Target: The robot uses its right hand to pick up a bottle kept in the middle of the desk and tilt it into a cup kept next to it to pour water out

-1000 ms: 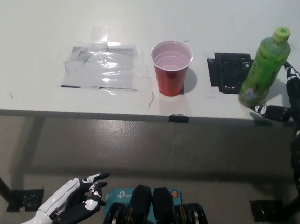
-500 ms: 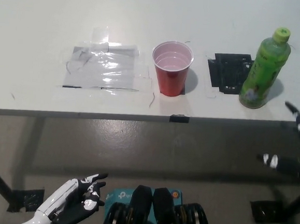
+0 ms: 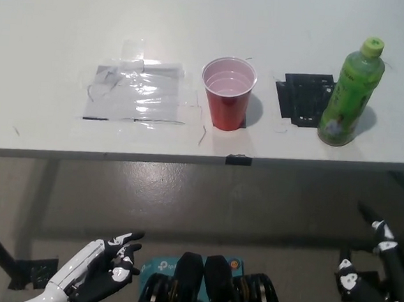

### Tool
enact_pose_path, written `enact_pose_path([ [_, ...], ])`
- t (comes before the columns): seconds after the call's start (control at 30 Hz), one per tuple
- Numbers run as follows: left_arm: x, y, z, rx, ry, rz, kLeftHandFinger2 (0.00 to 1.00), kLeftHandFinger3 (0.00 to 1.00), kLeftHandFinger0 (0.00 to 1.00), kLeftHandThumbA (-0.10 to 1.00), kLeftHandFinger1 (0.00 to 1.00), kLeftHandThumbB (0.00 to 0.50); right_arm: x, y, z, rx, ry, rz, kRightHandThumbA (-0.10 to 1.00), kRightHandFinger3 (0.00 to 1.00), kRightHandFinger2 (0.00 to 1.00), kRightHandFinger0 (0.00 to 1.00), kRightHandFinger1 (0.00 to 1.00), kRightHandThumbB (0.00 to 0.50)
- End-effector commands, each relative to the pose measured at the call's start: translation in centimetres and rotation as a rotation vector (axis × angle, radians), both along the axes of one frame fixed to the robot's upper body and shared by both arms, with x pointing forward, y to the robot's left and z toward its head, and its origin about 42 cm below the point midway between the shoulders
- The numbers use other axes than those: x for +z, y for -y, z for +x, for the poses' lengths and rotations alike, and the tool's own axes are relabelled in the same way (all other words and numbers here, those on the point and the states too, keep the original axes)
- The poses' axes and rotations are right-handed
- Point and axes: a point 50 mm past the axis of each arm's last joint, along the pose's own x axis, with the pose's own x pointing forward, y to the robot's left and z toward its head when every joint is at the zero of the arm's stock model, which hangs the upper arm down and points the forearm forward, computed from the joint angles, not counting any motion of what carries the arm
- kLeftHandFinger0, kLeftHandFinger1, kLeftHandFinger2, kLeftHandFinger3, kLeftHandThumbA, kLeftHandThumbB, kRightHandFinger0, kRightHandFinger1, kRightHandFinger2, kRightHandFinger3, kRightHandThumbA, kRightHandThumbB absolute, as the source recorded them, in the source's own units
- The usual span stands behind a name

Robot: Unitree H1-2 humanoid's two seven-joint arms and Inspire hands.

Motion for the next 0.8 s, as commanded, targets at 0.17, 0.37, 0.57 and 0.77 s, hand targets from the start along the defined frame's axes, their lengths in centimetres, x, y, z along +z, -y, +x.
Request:
enact_pose_path([
  [0.17, 0.5, -0.1, -0.2, -0.034, 0.009, 0.001, 1.00, 1.00, 0.74, 1.00, 0.97, 0.345, -2.0, 1.1, 1.0, 0.099, 0.021, 0.097, 0.15, 1.00, 0.91, 0.48, 0.64, 0.219],
  [0.37, 0.4, -0.1, -0.2, -0.029, 0.002, 0.003, 1.00, 1.00, 0.75, 1.00, 0.96, 0.361, -2.2, 1.2, 1.2, 0.120, 0.013, 0.032, 0.09, 1.00, 0.88, 0.47, 0.63, 0.210],
  [0.57, 0.3, -0.2, -0.3, -0.030, 0.005, 0.001, 1.00, 1.00, 0.75, 1.00, 0.96, 0.358, -2.3, 1.2, 1.2, 0.120, 0.006, 0.015, 0.05, 1.00, 0.90, 0.46, 0.62, 0.207],
  [0.77, 0.3, -0.2, -0.3, -0.032, 0.000, 0.000, 1.00, 1.00, 0.76, 1.00, 0.98, 0.365, -2.2, 1.1, 1.2, 0.126, -0.002, -0.010, 0.06, 1.00, 0.94, 0.49, 0.65, 0.195],
])
